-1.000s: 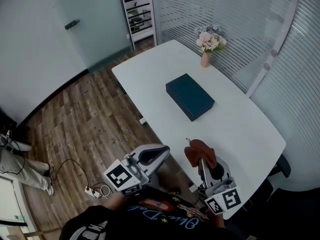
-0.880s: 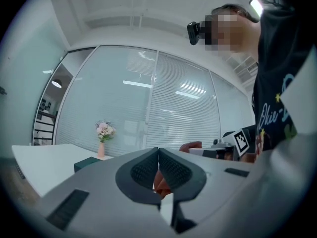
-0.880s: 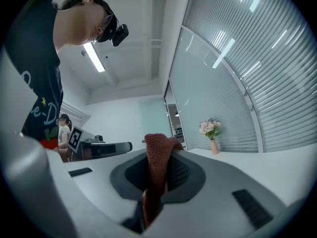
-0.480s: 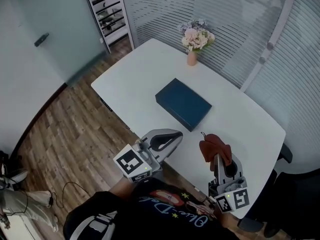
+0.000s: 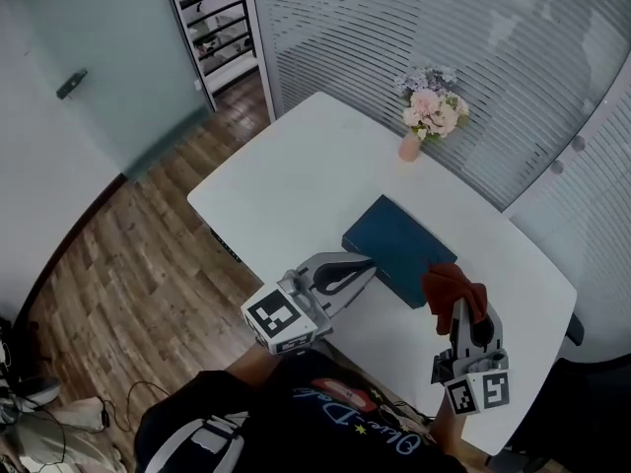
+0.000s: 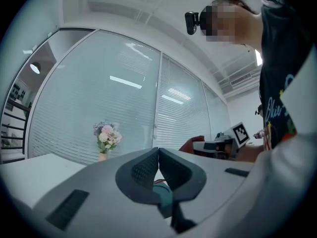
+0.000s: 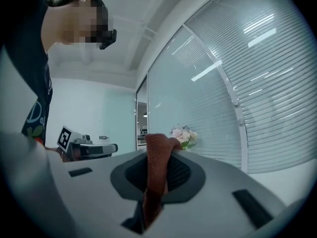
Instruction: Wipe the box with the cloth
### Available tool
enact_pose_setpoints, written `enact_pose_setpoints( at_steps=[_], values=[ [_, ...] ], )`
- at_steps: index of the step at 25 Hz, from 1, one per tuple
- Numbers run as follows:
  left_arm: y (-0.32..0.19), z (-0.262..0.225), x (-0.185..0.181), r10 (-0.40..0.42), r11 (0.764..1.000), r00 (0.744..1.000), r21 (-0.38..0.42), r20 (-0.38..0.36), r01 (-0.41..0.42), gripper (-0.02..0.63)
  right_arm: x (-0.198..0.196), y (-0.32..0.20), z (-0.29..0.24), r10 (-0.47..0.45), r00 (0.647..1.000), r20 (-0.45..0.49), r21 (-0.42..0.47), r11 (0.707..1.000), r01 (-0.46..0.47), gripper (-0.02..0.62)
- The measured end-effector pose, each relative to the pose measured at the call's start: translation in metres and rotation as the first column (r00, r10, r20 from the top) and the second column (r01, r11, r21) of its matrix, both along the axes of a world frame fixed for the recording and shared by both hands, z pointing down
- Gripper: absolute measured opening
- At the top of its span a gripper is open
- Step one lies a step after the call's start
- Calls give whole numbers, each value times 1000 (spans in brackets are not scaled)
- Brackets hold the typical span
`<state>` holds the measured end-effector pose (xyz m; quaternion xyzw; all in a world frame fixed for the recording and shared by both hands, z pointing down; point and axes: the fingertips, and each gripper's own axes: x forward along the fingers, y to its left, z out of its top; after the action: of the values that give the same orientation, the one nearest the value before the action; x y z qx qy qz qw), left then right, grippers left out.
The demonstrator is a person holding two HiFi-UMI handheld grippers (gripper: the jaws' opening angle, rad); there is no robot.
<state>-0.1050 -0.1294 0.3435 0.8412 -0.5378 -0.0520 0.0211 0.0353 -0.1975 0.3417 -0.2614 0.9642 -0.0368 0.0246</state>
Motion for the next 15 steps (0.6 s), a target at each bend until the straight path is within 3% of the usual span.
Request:
enact_pose_setpoints(
  at_steps=[8, 15],
  values=[
    [-5, 8, -62, 26, 1000, 1000, -8, 0, -26, 3, -65, -46, -2, 51, 997, -61, 53, 997, -48, 26],
    [-20, 12, -95, 60, 998, 998, -11, -18, -60, 3, -111, -92, -4, 101, 986, -131, 78, 993, -92, 26]
  ],
)
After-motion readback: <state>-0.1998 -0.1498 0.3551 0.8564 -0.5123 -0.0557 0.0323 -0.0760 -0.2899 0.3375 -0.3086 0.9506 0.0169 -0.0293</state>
